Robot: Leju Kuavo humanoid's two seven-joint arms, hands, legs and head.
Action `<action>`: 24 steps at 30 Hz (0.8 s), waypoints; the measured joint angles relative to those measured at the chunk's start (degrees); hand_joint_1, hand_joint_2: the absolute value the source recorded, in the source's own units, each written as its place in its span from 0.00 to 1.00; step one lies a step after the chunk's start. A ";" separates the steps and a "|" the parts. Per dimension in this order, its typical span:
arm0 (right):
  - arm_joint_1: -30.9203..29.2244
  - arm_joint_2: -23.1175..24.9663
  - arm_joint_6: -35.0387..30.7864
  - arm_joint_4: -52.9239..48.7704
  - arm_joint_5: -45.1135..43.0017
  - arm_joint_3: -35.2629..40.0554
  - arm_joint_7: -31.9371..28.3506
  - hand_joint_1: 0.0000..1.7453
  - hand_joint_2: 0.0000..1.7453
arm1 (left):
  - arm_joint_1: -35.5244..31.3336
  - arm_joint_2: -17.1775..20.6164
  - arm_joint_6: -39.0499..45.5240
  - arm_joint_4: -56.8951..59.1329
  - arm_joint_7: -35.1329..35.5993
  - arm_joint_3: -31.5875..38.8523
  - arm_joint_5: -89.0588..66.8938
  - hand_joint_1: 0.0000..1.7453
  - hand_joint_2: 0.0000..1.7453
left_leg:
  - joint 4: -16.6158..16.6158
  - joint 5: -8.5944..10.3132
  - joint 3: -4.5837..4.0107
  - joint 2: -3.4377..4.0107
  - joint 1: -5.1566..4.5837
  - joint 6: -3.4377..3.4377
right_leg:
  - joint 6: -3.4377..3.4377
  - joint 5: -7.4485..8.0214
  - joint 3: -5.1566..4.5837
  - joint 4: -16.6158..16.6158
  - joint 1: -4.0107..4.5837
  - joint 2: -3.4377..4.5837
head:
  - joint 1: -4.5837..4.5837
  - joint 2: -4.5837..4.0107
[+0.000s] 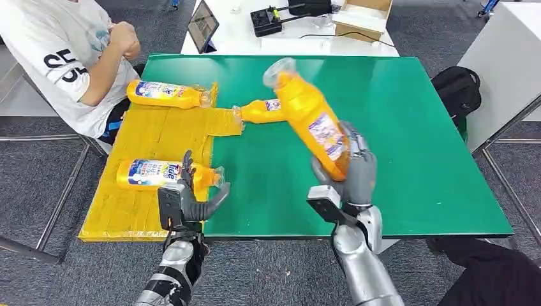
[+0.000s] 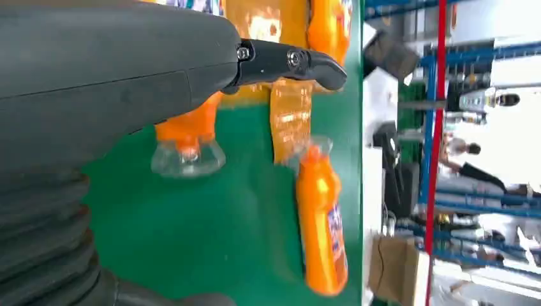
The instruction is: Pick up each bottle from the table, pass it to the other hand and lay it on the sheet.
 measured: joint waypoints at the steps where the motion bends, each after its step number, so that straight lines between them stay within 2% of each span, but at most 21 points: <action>1: 0.83 0.29 -0.27 -1.55 -0.09 -0.29 -0.51 1.00 1.00 | 0.00 -0.07 -0.62 0.00 0.00 -0.07 0.29 0.00 1.00 | 0.00 -0.02 0.00 0.01 -0.01 0.03 | 0.00 0.00 0.00 -0.01 -0.01 0.00 | 0.00 0.00; 10: 4.02 1.55 -0.86 -7.66 -1.03 -1.77 -1.84 1.00 1.00 | 0.01 -0.28 -4.20 -0.02 0.00 -0.61 1.03 0.00 1.00 | 0.00 -0.01 0.03 0.09 0.00 0.02 | 0.01 0.02 -0.01 0.01 0.04 0.02 | 0.00 0.00; 13: 4.91 1.90 0.66 -7.79 -1.00 -1.92 -2.87 1.00 1.00 | 0.02 -0.31 -10.35 -0.09 0.15 -0.98 4.79 0.00 1.00 | 0.00 -0.01 0.02 0.10 0.00 0.02 | 0.00 0.01 -0.02 0.01 0.04 0.02 | 0.00 0.00; 16: 6.34 2.52 4.81 -7.24 -0.44 -1.84 -5.16 1.00 1.00 | 0.01 -0.33 -16.58 -0.11 0.44 -1.51 6.97 0.00 1.00 | 0.00 -0.02 -0.01 0.10 0.00 0.02 | 0.00 0.00 -0.02 0.01 0.04 0.01 | 0.00 0.00; 24: 7.91 3.78 5.33 -4.60 0.20 -1.27 -6.28 1.00 1.00 | 0.00 -0.35 -18.03 -0.13 0.57 -1.57 7.39 0.00 1.00 | 0.00 -0.02 -0.03 0.13 0.00 0.02 | 0.00 0.00 -0.05 0.01 0.03 0.02 | -0.02 0.00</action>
